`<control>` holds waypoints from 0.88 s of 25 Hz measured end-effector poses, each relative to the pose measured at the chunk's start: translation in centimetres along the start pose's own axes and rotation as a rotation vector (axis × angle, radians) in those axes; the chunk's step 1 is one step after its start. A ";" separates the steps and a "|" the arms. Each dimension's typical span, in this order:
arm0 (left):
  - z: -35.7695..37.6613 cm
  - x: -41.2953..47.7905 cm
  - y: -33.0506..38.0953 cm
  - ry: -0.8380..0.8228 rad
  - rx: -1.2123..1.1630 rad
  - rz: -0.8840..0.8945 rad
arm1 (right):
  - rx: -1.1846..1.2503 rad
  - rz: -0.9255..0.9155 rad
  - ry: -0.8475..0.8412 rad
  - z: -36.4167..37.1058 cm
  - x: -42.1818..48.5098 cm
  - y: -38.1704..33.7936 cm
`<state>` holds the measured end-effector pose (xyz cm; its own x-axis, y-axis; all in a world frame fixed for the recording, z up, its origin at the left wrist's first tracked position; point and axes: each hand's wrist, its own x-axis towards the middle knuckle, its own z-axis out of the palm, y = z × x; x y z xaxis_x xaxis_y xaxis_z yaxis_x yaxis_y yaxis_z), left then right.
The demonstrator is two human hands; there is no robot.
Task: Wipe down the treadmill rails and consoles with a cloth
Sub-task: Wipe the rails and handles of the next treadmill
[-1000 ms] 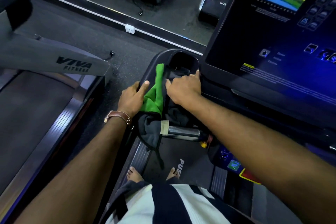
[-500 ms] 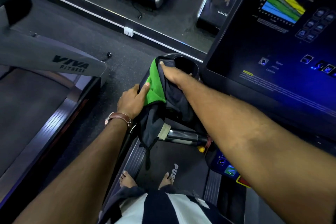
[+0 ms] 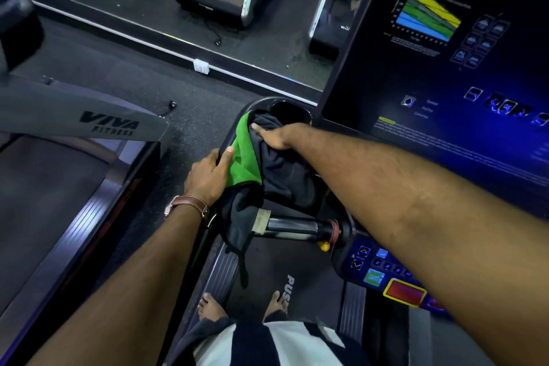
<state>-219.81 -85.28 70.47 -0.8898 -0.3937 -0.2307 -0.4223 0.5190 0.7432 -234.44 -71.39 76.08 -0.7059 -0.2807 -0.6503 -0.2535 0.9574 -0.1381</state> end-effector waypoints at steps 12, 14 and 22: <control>0.4 0.5 -0.1 0.046 0.048 0.000 | 0.974 0.200 1.237 -1.9 -0.4 -3.1; 0.4 0.6 -0.2 0.055 0.049 0.000 | 0.296 0.059 1.348 -2.9 1.8 -2.3; 0.3 0.7 -0.3 0.052 0.026 -0.031 | -0.005 0.280 0.476 2.1 3.4 1.9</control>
<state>-220.41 -85.48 69.91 -0.8662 -0.4486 -0.2200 -0.4546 0.5250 0.7195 -235.90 -70.33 72.00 -0.9677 -0.0157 -0.2518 -0.0152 0.9999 -0.0040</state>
